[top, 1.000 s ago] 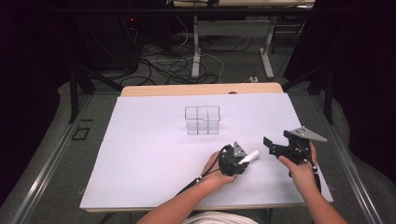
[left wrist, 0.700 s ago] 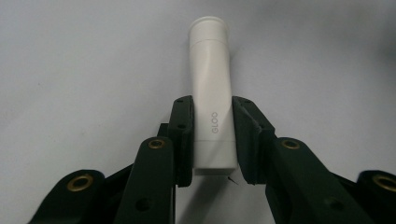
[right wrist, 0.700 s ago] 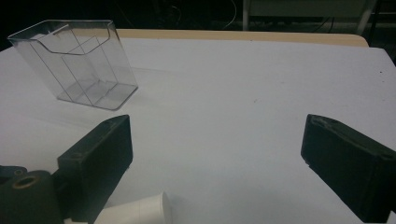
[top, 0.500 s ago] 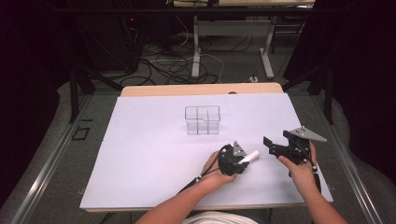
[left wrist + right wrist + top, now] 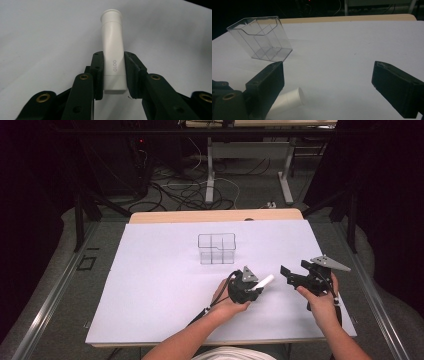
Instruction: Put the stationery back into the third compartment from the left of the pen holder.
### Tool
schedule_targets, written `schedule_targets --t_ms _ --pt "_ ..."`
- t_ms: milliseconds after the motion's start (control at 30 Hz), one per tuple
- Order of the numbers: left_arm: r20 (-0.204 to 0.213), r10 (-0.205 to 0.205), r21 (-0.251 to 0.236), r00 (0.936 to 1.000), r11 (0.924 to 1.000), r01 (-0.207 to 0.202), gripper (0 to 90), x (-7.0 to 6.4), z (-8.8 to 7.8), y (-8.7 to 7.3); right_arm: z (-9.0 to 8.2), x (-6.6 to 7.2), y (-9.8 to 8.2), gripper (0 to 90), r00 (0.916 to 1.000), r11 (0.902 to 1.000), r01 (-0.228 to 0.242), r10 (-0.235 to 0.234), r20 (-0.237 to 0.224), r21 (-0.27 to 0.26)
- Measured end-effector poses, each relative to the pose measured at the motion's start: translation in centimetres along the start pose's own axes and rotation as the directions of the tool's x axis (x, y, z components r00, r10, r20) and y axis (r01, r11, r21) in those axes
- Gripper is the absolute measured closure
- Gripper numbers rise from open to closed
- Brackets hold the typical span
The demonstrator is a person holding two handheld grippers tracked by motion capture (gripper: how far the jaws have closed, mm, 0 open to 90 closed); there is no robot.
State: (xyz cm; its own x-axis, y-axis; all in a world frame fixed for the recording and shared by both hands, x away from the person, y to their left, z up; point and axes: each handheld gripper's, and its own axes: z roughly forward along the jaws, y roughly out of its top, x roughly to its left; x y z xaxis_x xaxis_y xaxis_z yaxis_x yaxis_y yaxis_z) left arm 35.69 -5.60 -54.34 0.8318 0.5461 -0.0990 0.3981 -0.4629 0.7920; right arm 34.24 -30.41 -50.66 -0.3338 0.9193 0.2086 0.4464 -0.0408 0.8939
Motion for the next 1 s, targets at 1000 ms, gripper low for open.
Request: schedule_targets --t_ms 1000 --pt "-0.096 -0.190 -0.237 0.9770 0.9576 0.163 71.4 5.5 -8.1 0.4 3.3 4.8 3.4 25.6 0.9552 0.9783 -0.198 0.207 -0.212 0.061"
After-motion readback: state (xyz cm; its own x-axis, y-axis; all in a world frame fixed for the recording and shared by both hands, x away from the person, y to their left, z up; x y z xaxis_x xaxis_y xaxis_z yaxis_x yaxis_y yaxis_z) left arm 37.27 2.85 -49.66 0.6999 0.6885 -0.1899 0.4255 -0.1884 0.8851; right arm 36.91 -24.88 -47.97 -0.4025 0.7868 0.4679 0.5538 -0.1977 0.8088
